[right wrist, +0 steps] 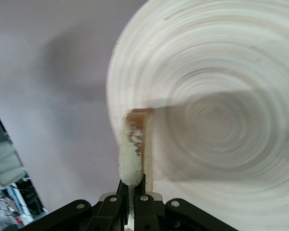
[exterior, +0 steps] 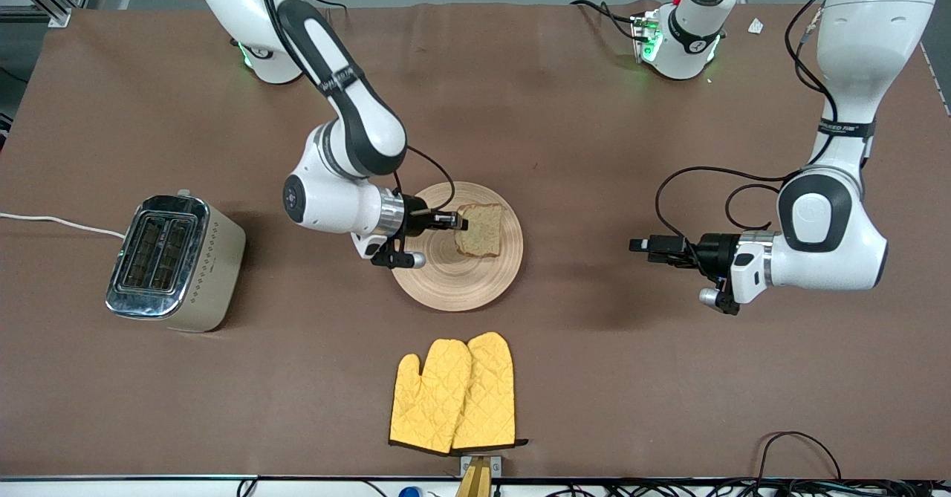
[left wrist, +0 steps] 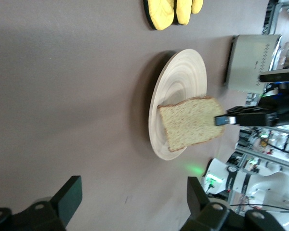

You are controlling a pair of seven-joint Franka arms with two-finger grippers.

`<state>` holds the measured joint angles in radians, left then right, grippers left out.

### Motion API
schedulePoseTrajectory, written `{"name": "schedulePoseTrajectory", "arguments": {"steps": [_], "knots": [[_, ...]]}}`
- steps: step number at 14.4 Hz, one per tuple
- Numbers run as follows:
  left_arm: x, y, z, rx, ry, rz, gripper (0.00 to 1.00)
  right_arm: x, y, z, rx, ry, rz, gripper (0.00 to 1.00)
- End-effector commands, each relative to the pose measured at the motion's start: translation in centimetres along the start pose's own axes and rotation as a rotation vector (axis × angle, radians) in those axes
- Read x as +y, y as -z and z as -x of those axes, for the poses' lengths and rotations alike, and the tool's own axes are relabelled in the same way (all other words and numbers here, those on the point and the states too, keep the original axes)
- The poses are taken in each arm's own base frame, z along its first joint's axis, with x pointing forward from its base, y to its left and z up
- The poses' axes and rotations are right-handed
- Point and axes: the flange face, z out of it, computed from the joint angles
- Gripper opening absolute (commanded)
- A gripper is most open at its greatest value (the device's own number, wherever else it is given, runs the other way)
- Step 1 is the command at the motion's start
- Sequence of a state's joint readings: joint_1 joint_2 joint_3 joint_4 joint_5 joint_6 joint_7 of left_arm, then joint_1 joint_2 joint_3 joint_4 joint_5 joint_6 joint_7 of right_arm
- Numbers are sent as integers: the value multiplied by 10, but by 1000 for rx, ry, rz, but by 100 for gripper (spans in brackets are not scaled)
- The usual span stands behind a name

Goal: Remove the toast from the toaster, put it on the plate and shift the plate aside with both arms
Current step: 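Lift the toast out and carry it over the wooden plate, then release the toast onto the plate while the left gripper approaches the rim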

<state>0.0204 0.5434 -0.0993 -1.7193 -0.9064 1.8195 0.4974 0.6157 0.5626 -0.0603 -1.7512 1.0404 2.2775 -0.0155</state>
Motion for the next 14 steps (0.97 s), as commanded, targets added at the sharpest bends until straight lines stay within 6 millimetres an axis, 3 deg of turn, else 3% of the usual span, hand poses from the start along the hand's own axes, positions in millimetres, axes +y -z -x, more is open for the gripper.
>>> {"name": "schedulePoseTrajectory", "arguments": {"steps": [1, 2, 3, 4, 6, 7, 10, 12, 14], "knots": [[-16, -22, 4, 40, -10, 69, 93, 30, 12, -12, 9, 53, -19, 0], [-20, -30, 4, 50, -5, 104, 93, 38, 20, -18, 13, 56, -24, 11], [-21, -37, 3, 55, -2, 128, 91, 45, 26, -23, 4, 43, -22, 32], [-20, -49, 4, 46, 3, 143, 87, 47, 27, -21, -30, 44, -18, 61], [-26, -62, 3, 41, 21, 166, 83, 58, 40, -26, -44, 56, 22, 93], [-30, -70, 3, 32, 32, 173, 83, 63, 41, -22, -70, 34, 26, 100], [-39, -94, 3, 26, 54, 206, 79, 70, 75, -21, -118, -19, 1, 100], [-46, -109, 2, 34, 44, 240, 80, 79, 113, -20, -167, -20, 15, 100], [-38, -129, 1, 51, 29, 266, 79, 80, 161, -11, -200, 14, 78, 100]]}}
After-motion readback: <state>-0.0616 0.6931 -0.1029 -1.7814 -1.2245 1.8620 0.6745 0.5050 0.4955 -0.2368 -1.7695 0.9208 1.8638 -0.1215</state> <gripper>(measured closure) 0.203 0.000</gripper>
